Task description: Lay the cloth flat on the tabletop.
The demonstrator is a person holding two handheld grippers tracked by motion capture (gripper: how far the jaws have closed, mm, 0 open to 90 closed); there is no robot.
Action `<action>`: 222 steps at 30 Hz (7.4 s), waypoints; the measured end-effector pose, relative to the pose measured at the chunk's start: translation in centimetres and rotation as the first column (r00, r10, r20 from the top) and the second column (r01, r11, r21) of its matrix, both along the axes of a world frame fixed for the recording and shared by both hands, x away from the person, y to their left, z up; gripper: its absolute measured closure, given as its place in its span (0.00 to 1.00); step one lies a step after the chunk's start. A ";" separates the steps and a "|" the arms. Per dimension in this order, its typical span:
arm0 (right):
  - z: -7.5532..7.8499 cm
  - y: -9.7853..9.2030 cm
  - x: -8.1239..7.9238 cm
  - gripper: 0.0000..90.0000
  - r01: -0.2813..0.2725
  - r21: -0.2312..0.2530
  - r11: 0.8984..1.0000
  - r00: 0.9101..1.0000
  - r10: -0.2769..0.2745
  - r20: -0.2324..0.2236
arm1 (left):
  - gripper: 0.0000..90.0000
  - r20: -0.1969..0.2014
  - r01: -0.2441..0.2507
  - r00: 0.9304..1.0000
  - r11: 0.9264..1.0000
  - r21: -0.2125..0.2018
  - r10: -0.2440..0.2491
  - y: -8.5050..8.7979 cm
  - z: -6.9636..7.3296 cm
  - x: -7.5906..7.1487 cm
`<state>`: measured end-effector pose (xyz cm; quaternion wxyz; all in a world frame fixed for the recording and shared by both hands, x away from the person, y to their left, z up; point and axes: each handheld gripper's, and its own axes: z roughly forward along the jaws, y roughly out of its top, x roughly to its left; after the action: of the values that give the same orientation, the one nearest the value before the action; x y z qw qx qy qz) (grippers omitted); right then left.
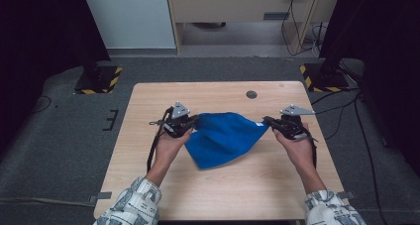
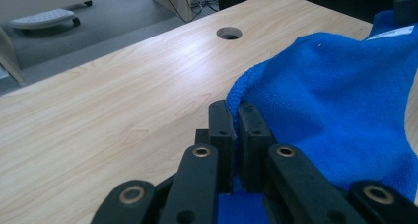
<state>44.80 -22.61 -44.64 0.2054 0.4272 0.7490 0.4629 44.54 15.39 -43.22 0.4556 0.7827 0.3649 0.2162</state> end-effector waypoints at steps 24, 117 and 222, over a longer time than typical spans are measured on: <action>5.2 -0.5 -1.3 0.99 0.005 0.053 0.999 0.993 -0.012 0.120 | 0.96 0.052 0.016 0.999 0.999 -0.038 -0.014 0.7 4.6 -1.5; 10.9 -0.1 -7.7 0.99 -0.061 0.003 0.998 0.972 0.059 0.225 | 0.94 -0.045 0.098 0.994 0.995 -0.011 -0.098 3.1 8.9 -5.2; -6.2 5.0 -7.2 0.65 -0.119 0.015 0.993 0.987 0.120 -0.103 | 0.75 -0.297 0.174 0.946 0.975 0.136 -0.127 -2.6 -8.9 -5.9</action>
<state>37.55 -17.63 -50.88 0.1364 0.4061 0.7809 0.4547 38.59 12.75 -52.16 0.3485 0.8655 0.3473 0.0937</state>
